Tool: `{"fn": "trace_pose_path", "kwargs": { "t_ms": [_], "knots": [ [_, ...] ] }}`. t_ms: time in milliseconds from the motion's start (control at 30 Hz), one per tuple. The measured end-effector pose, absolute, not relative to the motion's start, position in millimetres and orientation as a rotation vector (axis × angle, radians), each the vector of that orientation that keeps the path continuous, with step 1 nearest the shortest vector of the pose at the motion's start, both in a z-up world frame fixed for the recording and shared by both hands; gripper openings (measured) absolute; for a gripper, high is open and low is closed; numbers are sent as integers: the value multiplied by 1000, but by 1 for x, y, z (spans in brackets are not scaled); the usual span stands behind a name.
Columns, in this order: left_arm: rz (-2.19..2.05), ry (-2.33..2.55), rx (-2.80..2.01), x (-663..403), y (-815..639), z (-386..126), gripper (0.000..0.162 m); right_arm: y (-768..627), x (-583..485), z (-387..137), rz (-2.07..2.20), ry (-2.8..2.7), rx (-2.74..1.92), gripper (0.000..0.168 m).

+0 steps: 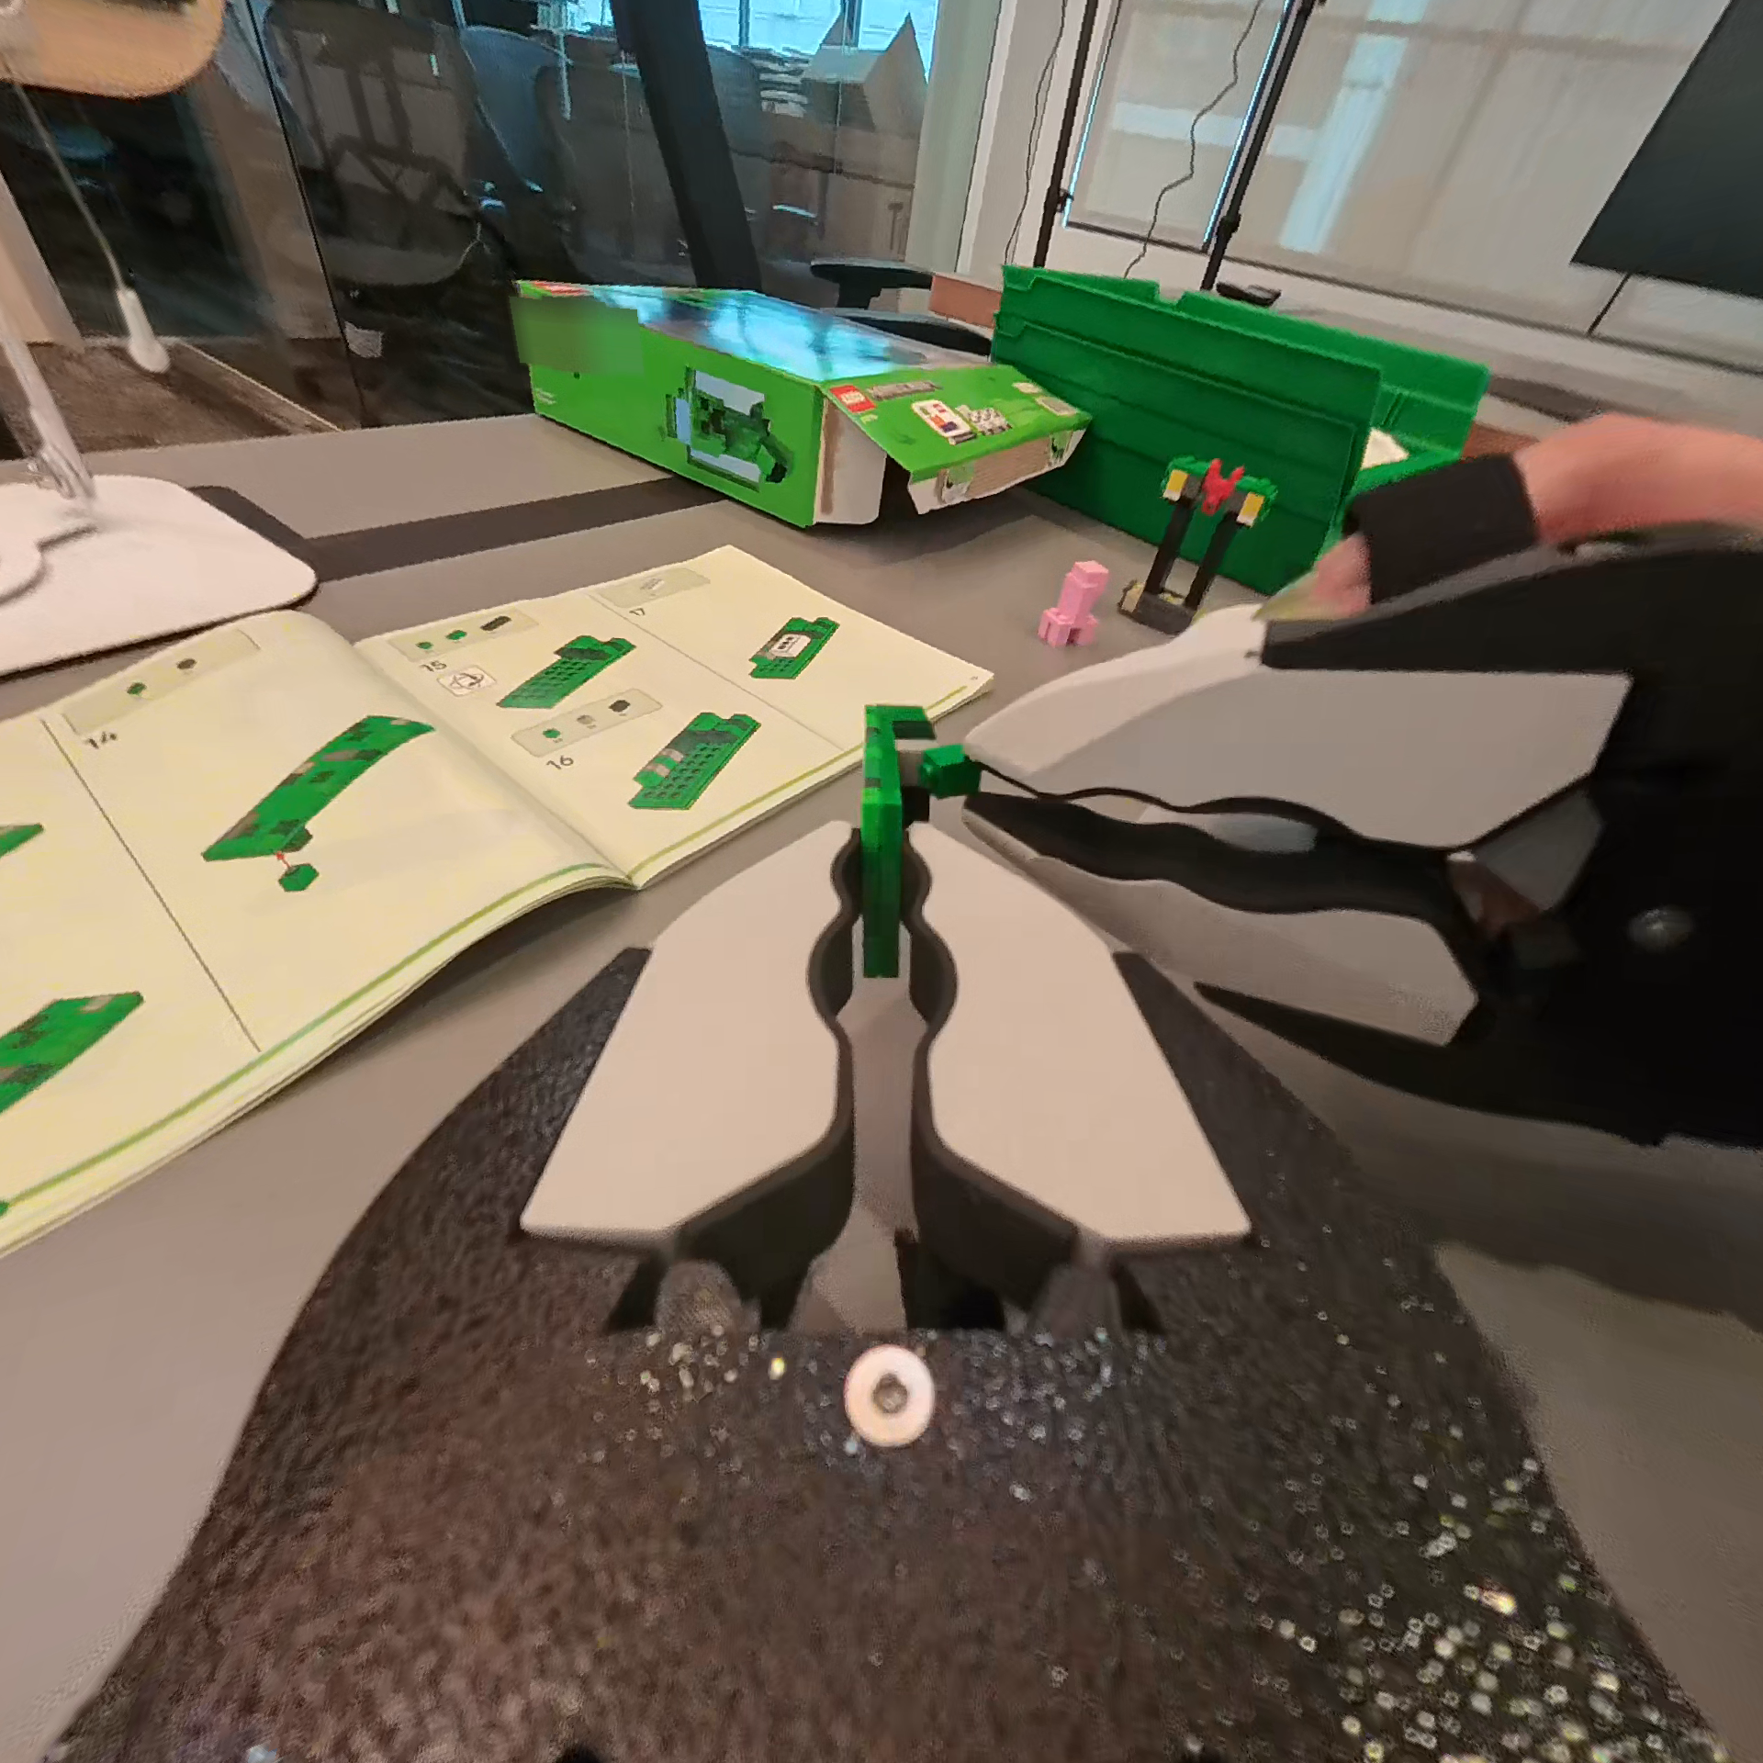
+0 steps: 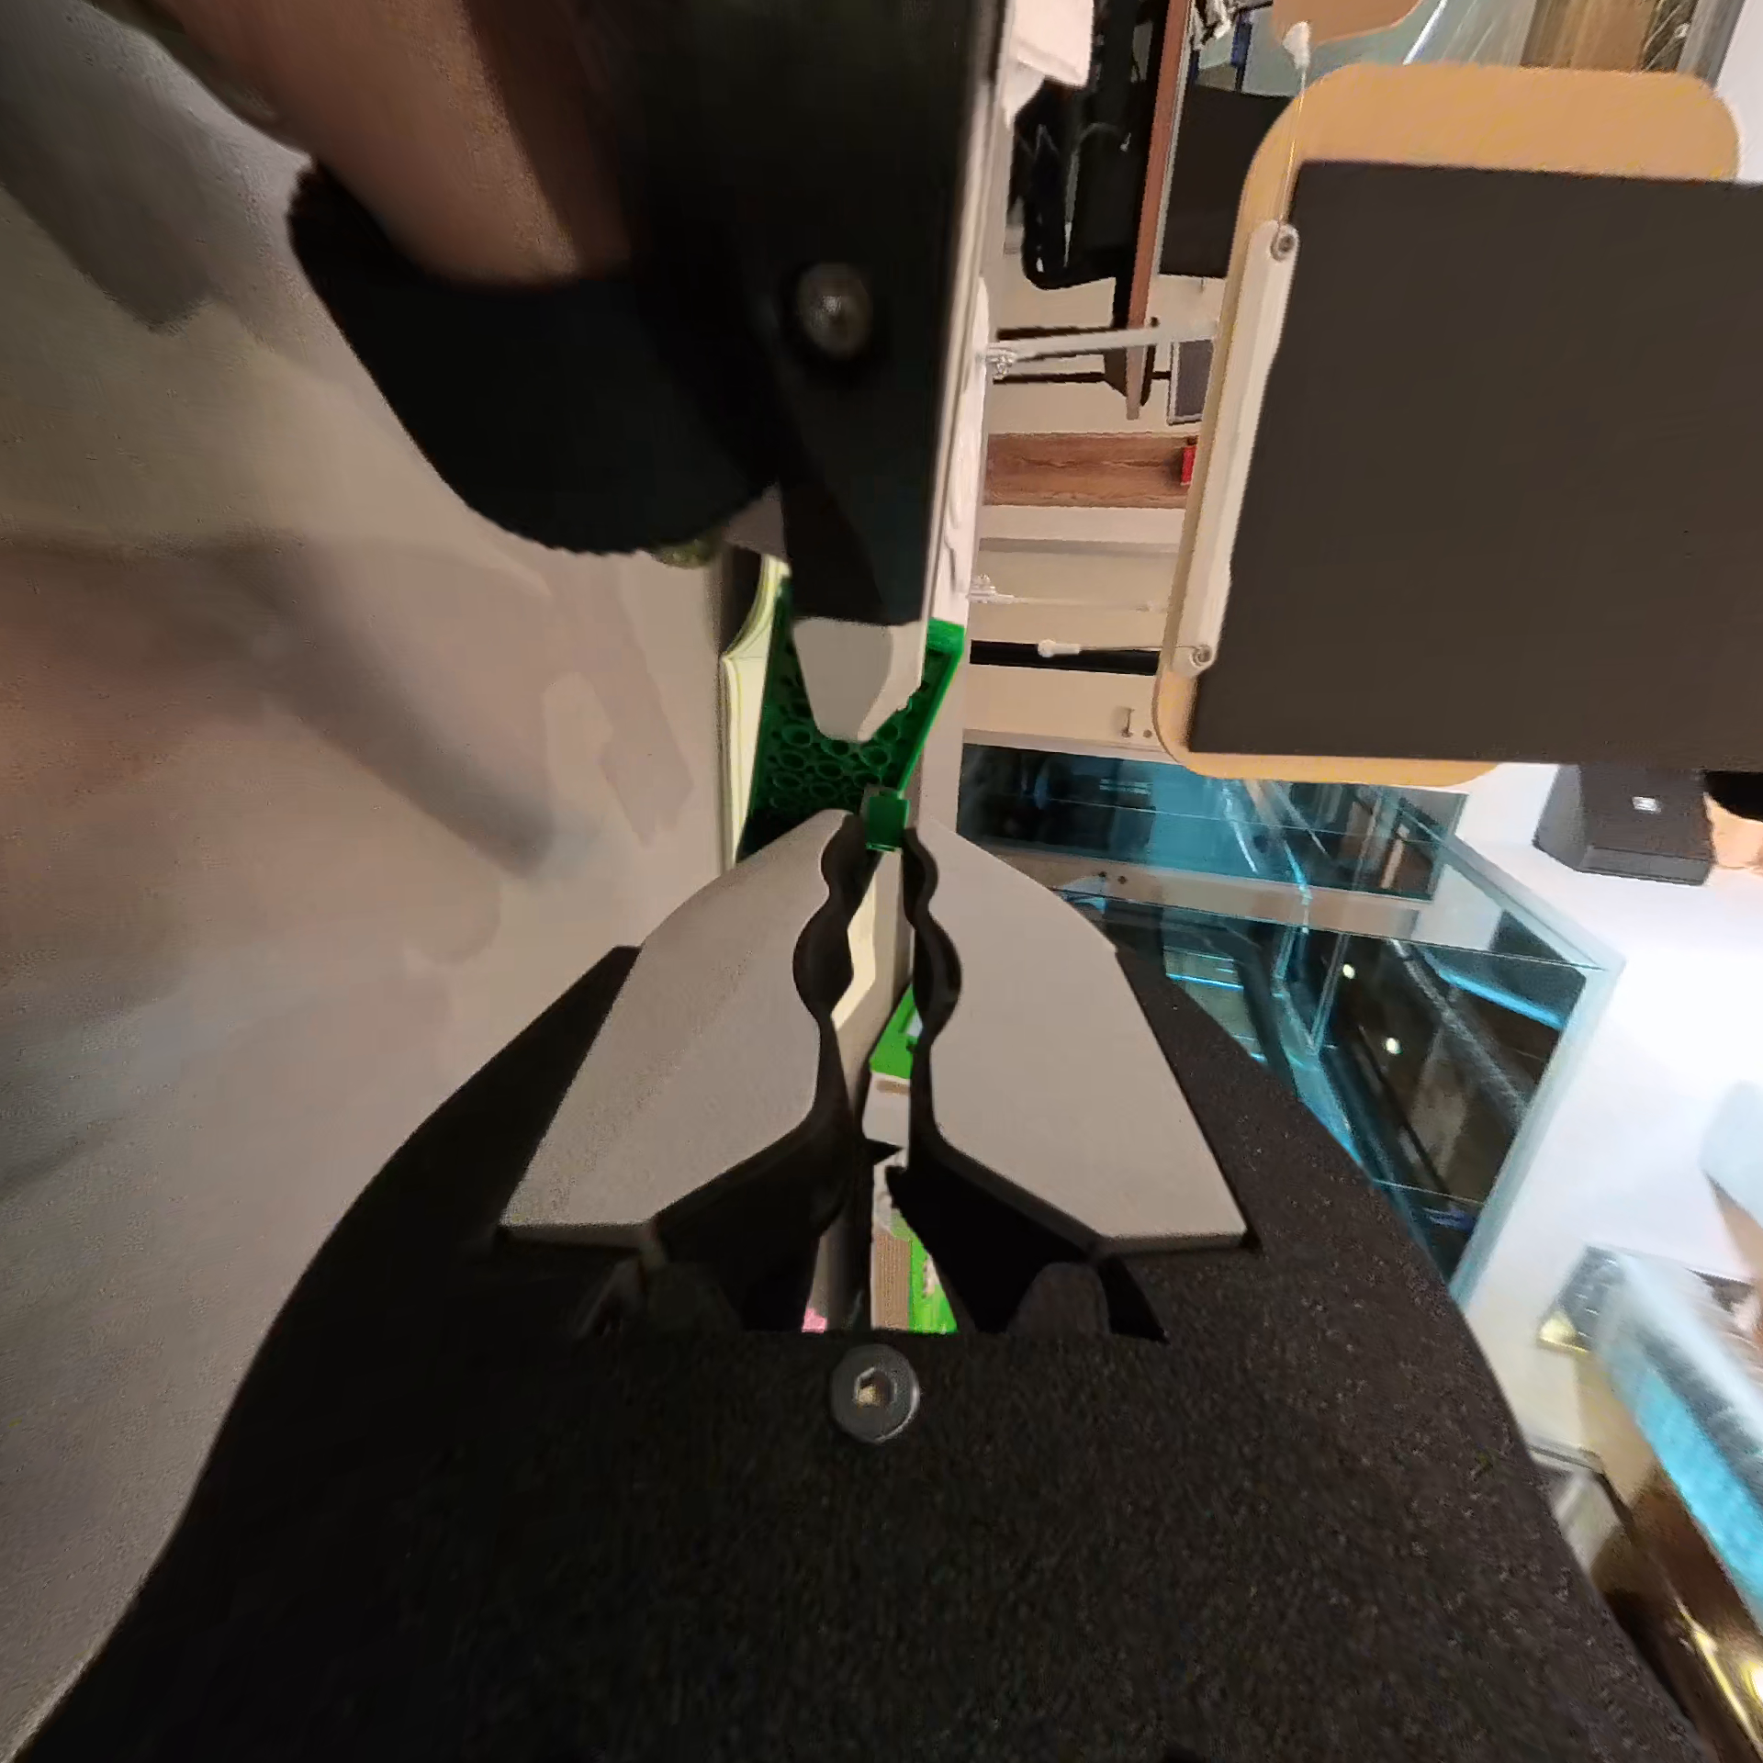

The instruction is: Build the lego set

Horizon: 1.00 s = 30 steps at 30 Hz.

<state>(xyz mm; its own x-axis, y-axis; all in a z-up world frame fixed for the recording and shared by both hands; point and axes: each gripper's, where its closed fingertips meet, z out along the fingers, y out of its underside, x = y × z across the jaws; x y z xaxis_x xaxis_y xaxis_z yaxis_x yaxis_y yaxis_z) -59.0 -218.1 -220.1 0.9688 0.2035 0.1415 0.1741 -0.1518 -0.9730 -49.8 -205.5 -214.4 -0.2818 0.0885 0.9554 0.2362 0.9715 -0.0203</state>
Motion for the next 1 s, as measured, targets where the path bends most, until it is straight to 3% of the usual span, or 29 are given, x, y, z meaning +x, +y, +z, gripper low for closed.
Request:
{"fn": "trace_pose_path", "kwargs": {
  "t_ms": [700,1000],
  "knots": [
    [-5,-403,-1696,-66,-219,-220,6,-207,-53,-221,-210,-1790,-205,8],
    [182,-338,-1770,-86,-227,-225,5,-162,13,-275,132,-2590,-707,7]
  ]
}}
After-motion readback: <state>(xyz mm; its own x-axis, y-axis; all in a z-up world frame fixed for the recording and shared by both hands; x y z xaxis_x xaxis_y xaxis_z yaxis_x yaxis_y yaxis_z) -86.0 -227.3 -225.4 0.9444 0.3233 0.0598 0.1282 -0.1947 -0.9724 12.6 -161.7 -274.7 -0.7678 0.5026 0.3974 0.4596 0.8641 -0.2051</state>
